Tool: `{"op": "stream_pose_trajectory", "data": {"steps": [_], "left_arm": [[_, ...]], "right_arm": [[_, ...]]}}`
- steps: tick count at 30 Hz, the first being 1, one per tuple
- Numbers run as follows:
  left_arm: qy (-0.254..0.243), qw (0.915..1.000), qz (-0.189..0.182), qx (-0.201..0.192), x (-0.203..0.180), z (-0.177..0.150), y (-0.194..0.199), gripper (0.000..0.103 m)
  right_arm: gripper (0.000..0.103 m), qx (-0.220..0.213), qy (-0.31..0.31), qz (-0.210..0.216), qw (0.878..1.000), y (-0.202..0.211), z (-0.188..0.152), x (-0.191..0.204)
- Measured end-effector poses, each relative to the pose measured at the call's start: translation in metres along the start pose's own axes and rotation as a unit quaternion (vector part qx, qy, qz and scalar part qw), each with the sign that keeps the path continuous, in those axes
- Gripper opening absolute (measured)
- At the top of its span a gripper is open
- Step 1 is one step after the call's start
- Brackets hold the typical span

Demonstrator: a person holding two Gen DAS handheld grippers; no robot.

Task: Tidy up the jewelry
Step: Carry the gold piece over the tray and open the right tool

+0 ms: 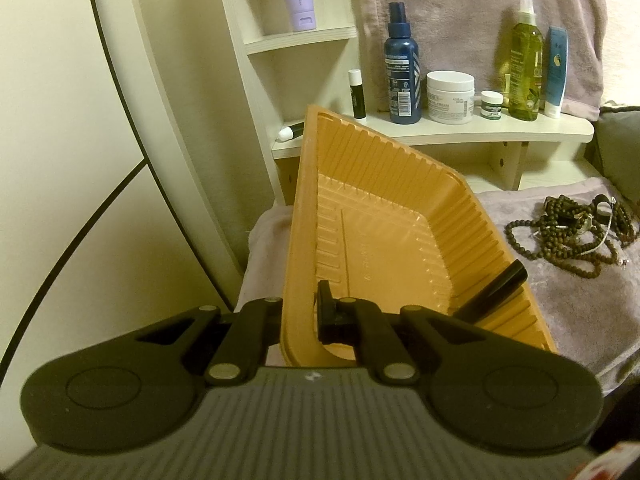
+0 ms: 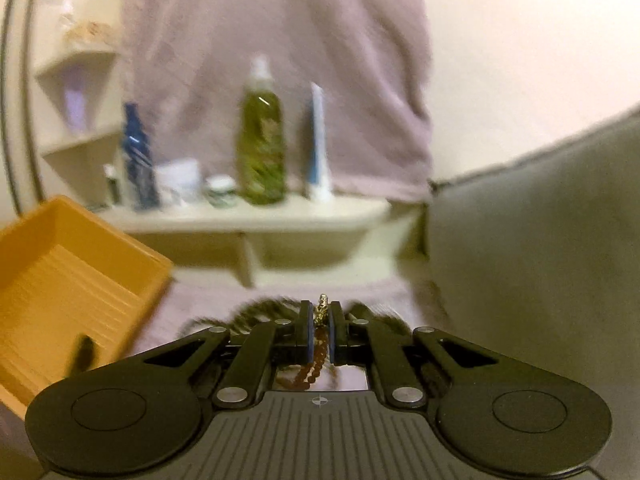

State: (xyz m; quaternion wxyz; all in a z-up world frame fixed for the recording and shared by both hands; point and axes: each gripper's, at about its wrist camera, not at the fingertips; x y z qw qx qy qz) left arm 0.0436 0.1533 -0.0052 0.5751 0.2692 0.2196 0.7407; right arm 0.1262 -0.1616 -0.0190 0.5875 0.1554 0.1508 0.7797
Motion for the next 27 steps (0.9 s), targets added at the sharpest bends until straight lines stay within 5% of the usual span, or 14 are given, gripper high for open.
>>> {"op": "stream_pose_trajectory", "data": {"steps": [9, 16, 27], "left_arm": [[0.001, 1.0, -0.002, 0.001, 0.001, 0.0, 0.0, 0.005], [0.001, 1.0, -0.004, 0.002, 0.002, 0.001, 0.0, 0.005], [0.002, 1.0, -0.008, 0.002, 0.004, 0.001, -0.002, 0.005]], "right_arm": [[0.007, -0.02, 0.011, 0.129, 0.991, -0.003, 0.03, 0.06], [0.007, 0.01, 0.02, 0.226, 0.974, -0.021, 0.023, 0.11], [0.007, 0.088, 0.064, 0.256, 0.961, -0.056, -0.008, 0.15]]}}
Point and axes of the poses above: each gripper's, at about its wrist camera, not at the fingertips, and y roughly against the way its jaws point, x to its left, z to its top, and after that the axes turned 3 degrees about -z, right-handed
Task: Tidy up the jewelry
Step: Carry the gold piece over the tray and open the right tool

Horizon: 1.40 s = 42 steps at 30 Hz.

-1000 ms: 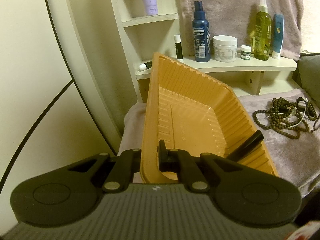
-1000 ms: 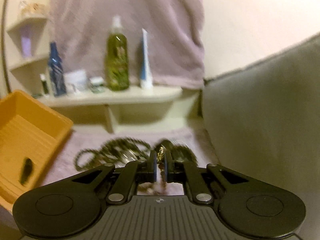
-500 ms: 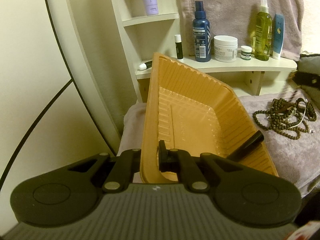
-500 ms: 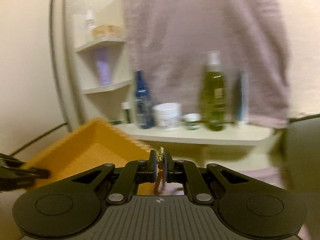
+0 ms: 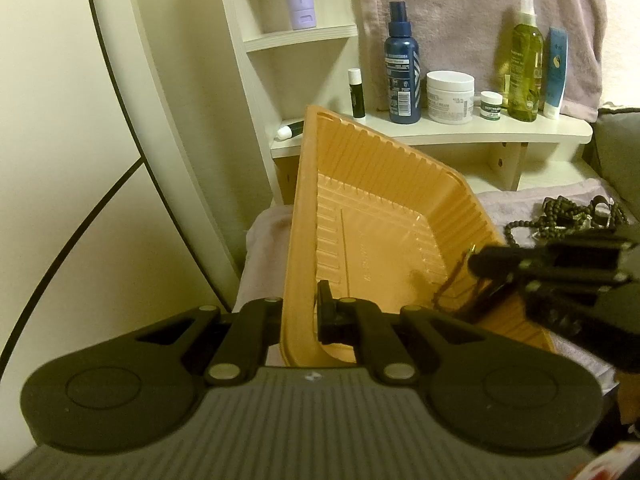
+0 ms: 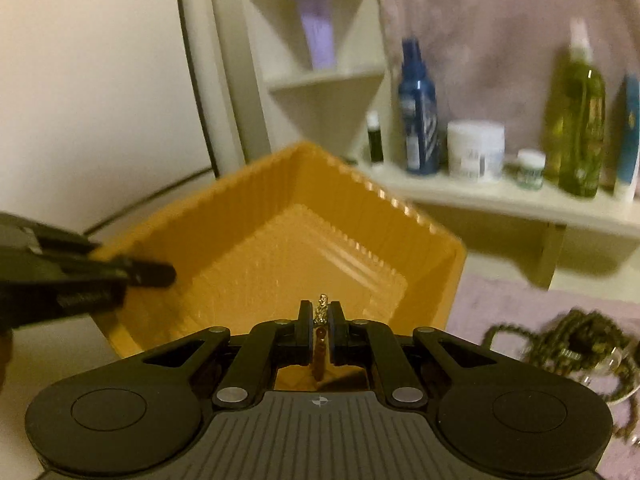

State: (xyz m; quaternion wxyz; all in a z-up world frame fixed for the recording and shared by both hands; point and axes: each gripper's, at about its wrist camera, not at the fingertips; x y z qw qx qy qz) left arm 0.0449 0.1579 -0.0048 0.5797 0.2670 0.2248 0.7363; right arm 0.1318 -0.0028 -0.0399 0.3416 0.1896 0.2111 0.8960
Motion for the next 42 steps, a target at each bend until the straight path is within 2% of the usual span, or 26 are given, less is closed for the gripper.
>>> {"op": "stream_pose_trajectory", "data": {"steps": [4, 8, 9, 12, 13, 18, 22, 26, 31, 36, 42], "left_arm": [[0.0, 1.0, 0.0, 0.0, 0.0, 0.0, 0.0, 0.005], [0.001, 1.0, -0.001, 0.001, 0.0, 0.0, -0.001, 0.005], [0.001, 1.0, -0.001, 0.001, 0.0, 0.0, 0.0, 0.005], [0.001, 1.0, -0.002, 0.001, 0.001, 0.0, -0.001, 0.005], [0.001, 1.0, -0.002, 0.001, 0.0, 0.0, 0.0, 0.005], [0.0, 1.0, -0.001, 0.001, 0.001, 0.0, 0.0, 0.005], [-0.001, 1.0, -0.002, 0.0, 0.001, 0.0, 0.0, 0.005], [-0.002, 1.0, -0.001, 0.0, 0.001, -0.001, 0.0, 0.005], [-0.003, 1.0, -0.002, 0.0, 0.0, 0.0, 0.001, 0.005], [-0.006, 1.0, 0.0, 0.0, -0.001, 0.001, 0.002, 0.005], [-0.009, 1.0, 0.002, 0.001, -0.003, 0.003, 0.003, 0.005]], "right_arm": [[0.007, 0.018, -0.005, 0.008, 1.0, -0.003, -0.005, -0.004], [0.008, 0.018, 0.005, 0.003, 1.0, 0.001, -0.01, -0.005], [0.01, 0.016, 0.006, -0.002, 1.0, 0.003, -0.012, -0.005], [0.028, 0.007, -0.006, -0.006, 1.0, 0.011, -0.013, -0.01], [0.029, 0.003, -0.008, -0.011, 1.0, 0.015, -0.013, -0.011], [0.029, -0.028, -0.035, -0.048, 0.998, 0.044, -0.014, -0.025], [0.029, -0.042, -0.053, -0.102, 0.992, 0.066, -0.022, -0.046], [0.029, -0.037, -0.06, -0.165, 0.984, 0.083, -0.038, -0.076], [0.029, -0.008, -0.056, -0.229, 0.972, 0.094, -0.064, -0.121], [0.029, 0.013, -0.057, -0.243, 0.968, 0.094, -0.081, -0.146], [0.029, 0.021, -0.053, -0.241, 0.969, 0.09, -0.089, -0.153]]}}
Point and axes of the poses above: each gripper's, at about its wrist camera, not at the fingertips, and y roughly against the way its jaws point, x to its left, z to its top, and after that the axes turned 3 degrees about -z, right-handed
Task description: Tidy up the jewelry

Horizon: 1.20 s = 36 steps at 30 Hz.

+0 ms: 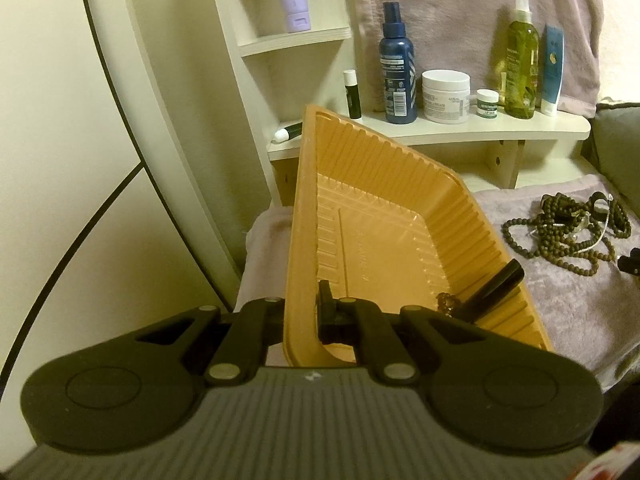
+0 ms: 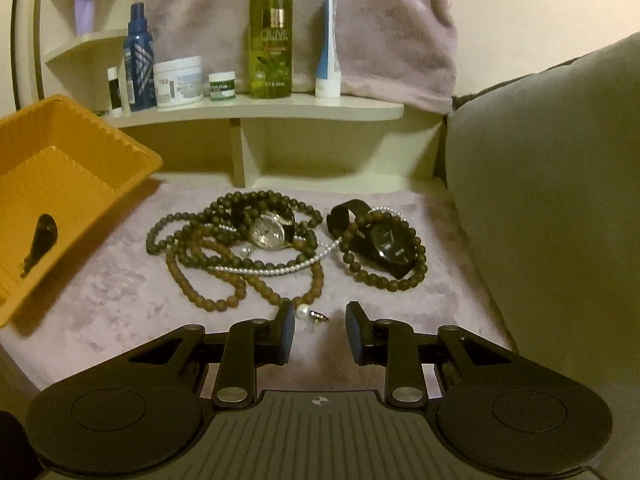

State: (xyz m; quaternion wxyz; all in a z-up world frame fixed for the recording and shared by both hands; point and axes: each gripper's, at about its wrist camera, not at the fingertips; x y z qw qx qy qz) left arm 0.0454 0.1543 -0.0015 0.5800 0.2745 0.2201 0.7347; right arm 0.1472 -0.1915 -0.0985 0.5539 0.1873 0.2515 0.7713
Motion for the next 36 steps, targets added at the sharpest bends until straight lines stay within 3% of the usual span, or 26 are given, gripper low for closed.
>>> {"op": "stream_pose_trajectory", "data": {"steps": [6, 10, 23, 29, 36], "left_arm": [[-0.001, 1.0, 0.0, 0.001, 0.0, 0.0, 0.0, 0.005], [-0.002, 1.0, 0.0, 0.001, 0.0, 0.0, 0.0, 0.005], [-0.001, 1.0, -0.002, 0.0, 0.001, 0.0, 0.0, 0.005], [0.0, 1.0, -0.002, -0.001, 0.002, 0.0, 0.0, 0.005], [0.0, 1.0, -0.003, -0.001, 0.002, 0.0, 0.001, 0.005]], "right_arm": [[0.028, -0.003, -0.011, 0.005, 1.0, -0.008, 0.0, -0.002], [0.017, -0.001, -0.01, 0.008, 1.0, -0.01, 0.002, -0.001], [0.015, -0.037, 0.015, 0.014, 0.999, 0.014, 0.016, 0.019], [0.015, -0.061, 0.021, 0.081, 0.995, 0.028, 0.043, 0.055], [0.015, -0.061, 0.047, 0.191, 0.979, 0.034, 0.057, 0.12]]}}
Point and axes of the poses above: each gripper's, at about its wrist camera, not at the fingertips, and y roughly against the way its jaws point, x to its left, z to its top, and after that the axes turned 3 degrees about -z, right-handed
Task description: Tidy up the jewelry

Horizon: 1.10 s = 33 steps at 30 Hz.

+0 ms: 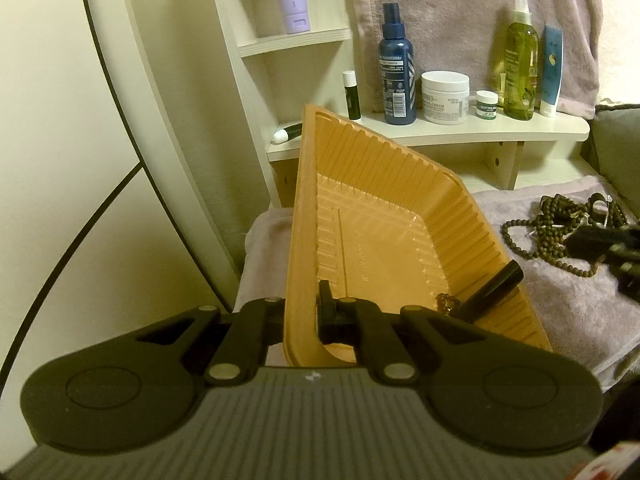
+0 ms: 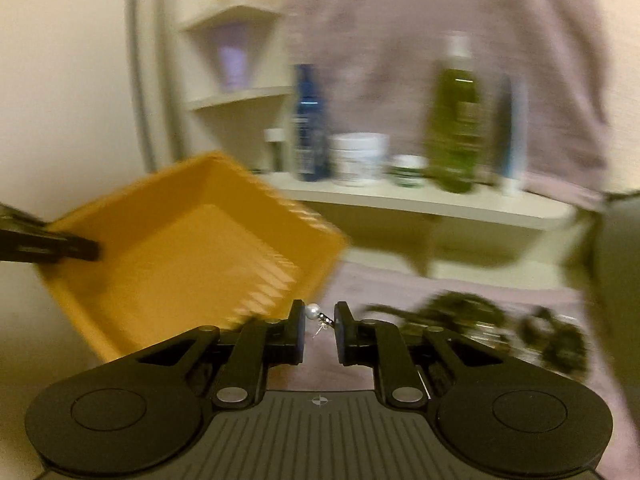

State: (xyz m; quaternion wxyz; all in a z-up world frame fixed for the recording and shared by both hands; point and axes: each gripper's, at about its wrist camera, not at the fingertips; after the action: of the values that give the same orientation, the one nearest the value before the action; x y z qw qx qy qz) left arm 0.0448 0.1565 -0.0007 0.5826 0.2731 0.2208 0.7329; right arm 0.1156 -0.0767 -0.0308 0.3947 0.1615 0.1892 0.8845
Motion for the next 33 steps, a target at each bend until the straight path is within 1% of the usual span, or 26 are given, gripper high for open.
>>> {"op": "stream_pose_trajectory", "data": {"steps": [1, 4, 8, 13, 21, 23, 24, 25, 26, 31, 33], "left_arm": [[0.0, 1.0, 0.0, 0.0, -0.001, 0.0, 0.0, 0.005], [-0.001, 1.0, 0.0, 0.0, 0.0, 0.0, 0.0, 0.005], [-0.001, 1.0, -0.001, 0.001, 0.0, 0.0, 0.0, 0.005], [-0.002, 1.0, 0.0, 0.001, 0.0, 0.0, 0.0, 0.005], [-0.001, 1.0, 0.0, 0.001, 0.0, 0.0, 0.0, 0.005], [-0.002, 1.0, 0.0, 0.001, 0.0, 0.0, 0.0, 0.005], [-0.001, 1.0, -0.001, 0.001, 0.0, -0.001, 0.0, 0.005], [-0.001, 1.0, 0.0, 0.001, 0.0, -0.001, 0.0, 0.005], [-0.001, 1.0, 0.0, 0.002, 0.0, -0.001, 0.0, 0.005], [-0.001, 1.0, 0.0, 0.001, 0.0, 0.0, 0.0, 0.005], [-0.001, 1.0, 0.0, 0.001, 0.0, 0.0, 0.0, 0.005]], "right_arm": [[0.015, 0.005, 0.003, 0.015, 1.0, -0.004, 0.001, 0.009], [0.015, 0.016, 0.011, 0.045, 0.999, -0.016, 0.001, 0.027], [0.015, 0.035, 0.001, 0.064, 0.997, -0.031, 0.001, 0.037], [0.015, 0.047, -0.002, 0.07, 0.996, -0.04, 0.0, 0.038], [0.016, 0.053, -0.004, 0.071, 0.996, -0.043, -0.002, 0.036], [0.02, 0.05, -0.004, 0.069, 0.996, -0.042, -0.002, 0.036], [0.029, 0.048, -0.004, 0.069, 0.996, -0.041, -0.002, 0.035], [0.041, 0.046, -0.005, 0.07, 0.997, -0.04, -0.003, 0.035], [0.044, 0.043, -0.006, 0.069, 0.997, -0.039, -0.003, 0.034], [0.045, 0.028, -0.005, 0.054, 0.998, -0.029, -0.002, 0.028], [0.045, 0.022, -0.004, 0.039, 0.999, -0.022, -0.003, 0.023]]}}
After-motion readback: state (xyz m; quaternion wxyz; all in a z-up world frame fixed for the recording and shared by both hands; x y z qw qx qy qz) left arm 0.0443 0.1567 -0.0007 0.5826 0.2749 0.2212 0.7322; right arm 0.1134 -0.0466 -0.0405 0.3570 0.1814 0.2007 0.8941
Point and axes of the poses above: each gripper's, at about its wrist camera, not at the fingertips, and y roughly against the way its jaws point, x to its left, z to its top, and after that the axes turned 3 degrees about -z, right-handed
